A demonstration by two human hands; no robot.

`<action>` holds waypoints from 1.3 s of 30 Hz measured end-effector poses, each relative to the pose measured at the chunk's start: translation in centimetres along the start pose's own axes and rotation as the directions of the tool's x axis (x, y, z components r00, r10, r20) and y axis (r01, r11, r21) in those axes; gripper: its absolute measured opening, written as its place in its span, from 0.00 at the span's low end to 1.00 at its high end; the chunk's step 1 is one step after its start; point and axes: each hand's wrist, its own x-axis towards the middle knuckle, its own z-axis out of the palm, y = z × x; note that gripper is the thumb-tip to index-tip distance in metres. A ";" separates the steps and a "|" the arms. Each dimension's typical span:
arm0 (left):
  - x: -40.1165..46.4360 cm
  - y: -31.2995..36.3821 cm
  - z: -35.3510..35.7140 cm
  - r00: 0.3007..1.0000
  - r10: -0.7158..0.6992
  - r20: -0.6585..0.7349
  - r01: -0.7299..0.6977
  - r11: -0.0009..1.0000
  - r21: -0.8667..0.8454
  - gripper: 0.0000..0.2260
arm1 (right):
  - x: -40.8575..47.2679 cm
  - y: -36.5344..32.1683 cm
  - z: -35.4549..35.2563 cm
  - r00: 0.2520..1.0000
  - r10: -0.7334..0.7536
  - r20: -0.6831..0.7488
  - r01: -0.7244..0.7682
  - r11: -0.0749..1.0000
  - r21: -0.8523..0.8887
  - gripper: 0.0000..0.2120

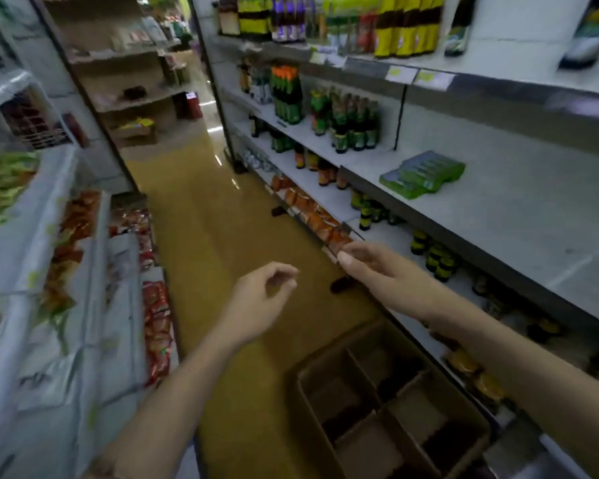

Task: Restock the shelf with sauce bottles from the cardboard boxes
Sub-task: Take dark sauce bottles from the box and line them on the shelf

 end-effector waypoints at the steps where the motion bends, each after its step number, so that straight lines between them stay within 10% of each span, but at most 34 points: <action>1: 2.1 -1.0 0.4 1.000 -0.001 0.026 0.002 1.000 -0.008 0.06 | 1.6 0.2 -0.2 1.000 0.011 -0.024 -0.012 1.000 -0.012 0.36; 17: 29.7 -3.8 7.4 0.827 0.131 0.547 -0.171 0.985 0.023 0.09 | 19.5 7.3 -5.4 0.891 0.340 -0.301 -0.283 0.934 0.218 0.42; 30: 45.7 -2.1 20.1 0.362 0.428 0.828 -0.434 0.864 -0.257 0.09 | 24.1 15.6 -5.9 0.436 0.682 -0.587 -0.487 0.727 0.484 0.36; 39: 47.3 -8.9 32.5 0.290 0.337 0.896 -0.431 0.882 -0.192 0.08 | 26.4 25.9 0.4 0.134 0.840 -0.526 -0.443 0.525 0.726 0.27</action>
